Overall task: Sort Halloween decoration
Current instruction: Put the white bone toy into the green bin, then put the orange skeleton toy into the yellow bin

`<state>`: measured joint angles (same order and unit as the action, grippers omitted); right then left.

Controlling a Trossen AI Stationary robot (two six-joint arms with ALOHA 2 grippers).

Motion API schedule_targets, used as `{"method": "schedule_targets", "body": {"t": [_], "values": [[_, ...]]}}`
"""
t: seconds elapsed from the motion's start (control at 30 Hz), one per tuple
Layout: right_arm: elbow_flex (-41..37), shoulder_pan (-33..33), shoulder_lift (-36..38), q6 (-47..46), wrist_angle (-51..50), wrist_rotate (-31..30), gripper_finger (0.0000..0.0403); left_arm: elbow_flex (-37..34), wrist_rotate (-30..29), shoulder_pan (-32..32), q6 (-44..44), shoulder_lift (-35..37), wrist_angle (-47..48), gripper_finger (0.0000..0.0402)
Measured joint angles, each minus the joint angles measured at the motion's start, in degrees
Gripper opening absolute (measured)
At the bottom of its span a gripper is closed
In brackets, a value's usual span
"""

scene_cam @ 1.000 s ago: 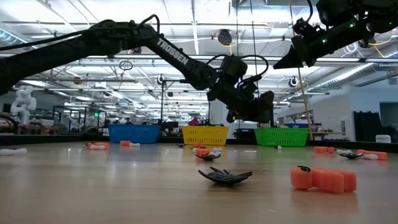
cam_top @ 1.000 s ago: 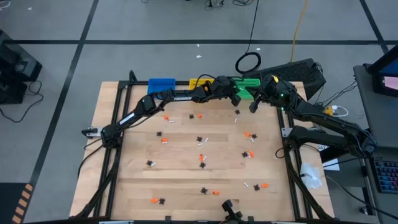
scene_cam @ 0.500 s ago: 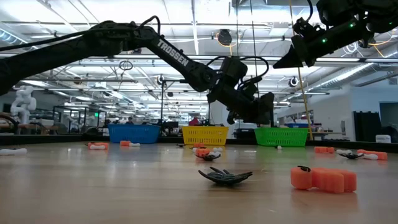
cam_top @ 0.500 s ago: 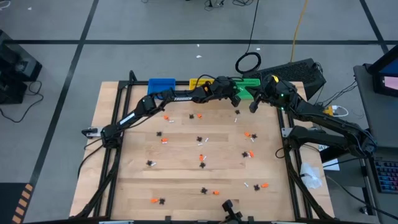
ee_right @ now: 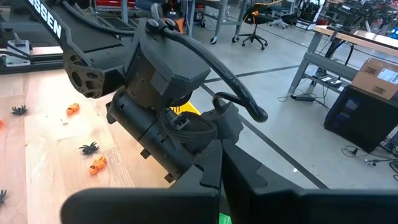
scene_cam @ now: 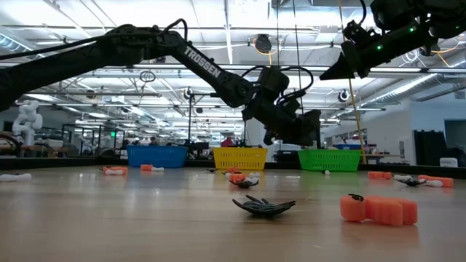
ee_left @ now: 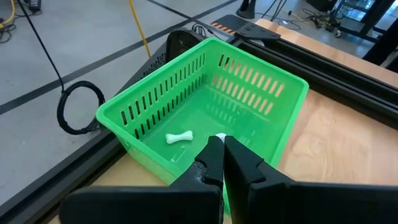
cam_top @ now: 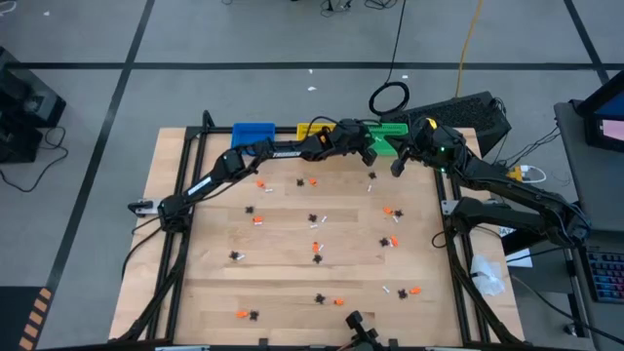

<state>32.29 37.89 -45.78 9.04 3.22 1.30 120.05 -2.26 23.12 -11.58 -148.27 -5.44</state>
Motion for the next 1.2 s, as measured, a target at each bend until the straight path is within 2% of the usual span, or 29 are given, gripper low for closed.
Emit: {"method": "schedule_targets", "body": {"t": [0.37,0.57,0.7,0.87,1.1,1.2], "values": [[0.02,0.00,0.00,0.00,0.00,0.02,0.0000,0.00,0.02,0.02,-0.02,0.00,-0.03,0.0039],[0.02,0.00,0.00,0.05,0.00,0.02,0.0000,0.00,0.07,0.01,0.00,0.00,0.08,0.0043],[0.02,0.00,0.00,0.09,0.00,0.02,0.0000,0.00,0.07,0.01,0.40,0.01,0.29,0.0035],[0.02,0.00,0.00,0.47,0.00,0.02,0.0000,-0.04,-0.54,-0.26,3.13,1.32,-0.25,0.0004],[0.07,0.00,0.02,0.66,-0.03,0.02,0.0000,-0.05,-4.24,-2.89,2.91,2.12,-0.62,0.0001],[0.07,0.00,0.02,0.66,-0.42,0.02,0.0000,-1.72,-4.36,-4.37,2.89,2.14,-4.95,0.0001]]}}
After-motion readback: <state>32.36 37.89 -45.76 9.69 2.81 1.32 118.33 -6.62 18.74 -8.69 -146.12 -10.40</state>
